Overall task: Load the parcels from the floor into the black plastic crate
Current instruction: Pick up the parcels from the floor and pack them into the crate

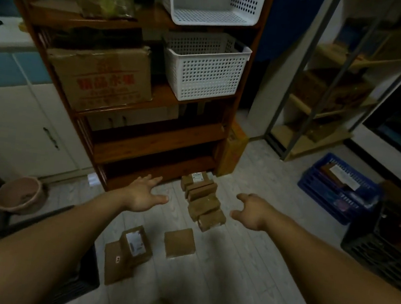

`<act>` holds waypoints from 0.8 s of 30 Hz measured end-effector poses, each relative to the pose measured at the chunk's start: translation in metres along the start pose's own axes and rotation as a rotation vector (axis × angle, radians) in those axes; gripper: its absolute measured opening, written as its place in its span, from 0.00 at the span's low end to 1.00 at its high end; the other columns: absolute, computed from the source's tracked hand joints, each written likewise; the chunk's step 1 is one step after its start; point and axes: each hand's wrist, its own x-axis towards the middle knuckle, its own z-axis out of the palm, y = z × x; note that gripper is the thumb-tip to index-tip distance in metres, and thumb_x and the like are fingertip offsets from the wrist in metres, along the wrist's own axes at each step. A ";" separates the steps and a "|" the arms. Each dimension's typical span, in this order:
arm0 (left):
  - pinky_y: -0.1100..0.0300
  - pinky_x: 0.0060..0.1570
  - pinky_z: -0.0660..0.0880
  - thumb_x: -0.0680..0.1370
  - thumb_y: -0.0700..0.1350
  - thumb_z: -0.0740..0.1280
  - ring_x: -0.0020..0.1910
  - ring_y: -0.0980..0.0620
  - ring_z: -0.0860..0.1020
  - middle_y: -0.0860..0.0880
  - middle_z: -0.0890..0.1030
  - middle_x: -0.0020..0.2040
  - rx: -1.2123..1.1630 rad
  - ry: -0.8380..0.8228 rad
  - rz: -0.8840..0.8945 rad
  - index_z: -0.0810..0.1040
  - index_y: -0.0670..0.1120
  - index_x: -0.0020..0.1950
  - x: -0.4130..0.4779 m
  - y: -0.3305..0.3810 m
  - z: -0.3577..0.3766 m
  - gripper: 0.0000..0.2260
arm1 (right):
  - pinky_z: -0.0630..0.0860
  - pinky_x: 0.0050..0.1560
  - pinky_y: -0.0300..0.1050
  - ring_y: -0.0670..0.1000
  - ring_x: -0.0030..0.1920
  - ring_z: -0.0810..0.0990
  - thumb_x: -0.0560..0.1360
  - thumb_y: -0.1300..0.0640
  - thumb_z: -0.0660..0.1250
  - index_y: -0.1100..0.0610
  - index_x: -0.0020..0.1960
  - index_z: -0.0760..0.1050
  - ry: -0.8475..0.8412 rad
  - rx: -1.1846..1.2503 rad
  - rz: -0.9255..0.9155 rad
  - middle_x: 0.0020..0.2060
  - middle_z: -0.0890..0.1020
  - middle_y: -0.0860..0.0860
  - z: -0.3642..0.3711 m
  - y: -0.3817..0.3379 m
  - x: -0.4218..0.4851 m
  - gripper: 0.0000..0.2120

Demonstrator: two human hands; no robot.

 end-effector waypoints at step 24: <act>0.51 0.73 0.56 0.75 0.61 0.62 0.76 0.45 0.55 0.47 0.52 0.78 -0.395 0.009 -0.528 0.50 0.51 0.77 0.234 0.098 0.089 0.36 | 0.68 0.68 0.50 0.57 0.70 0.67 0.79 0.45 0.61 0.55 0.77 0.55 -0.304 -0.043 -0.149 0.74 0.63 0.56 -0.068 0.172 0.327 0.31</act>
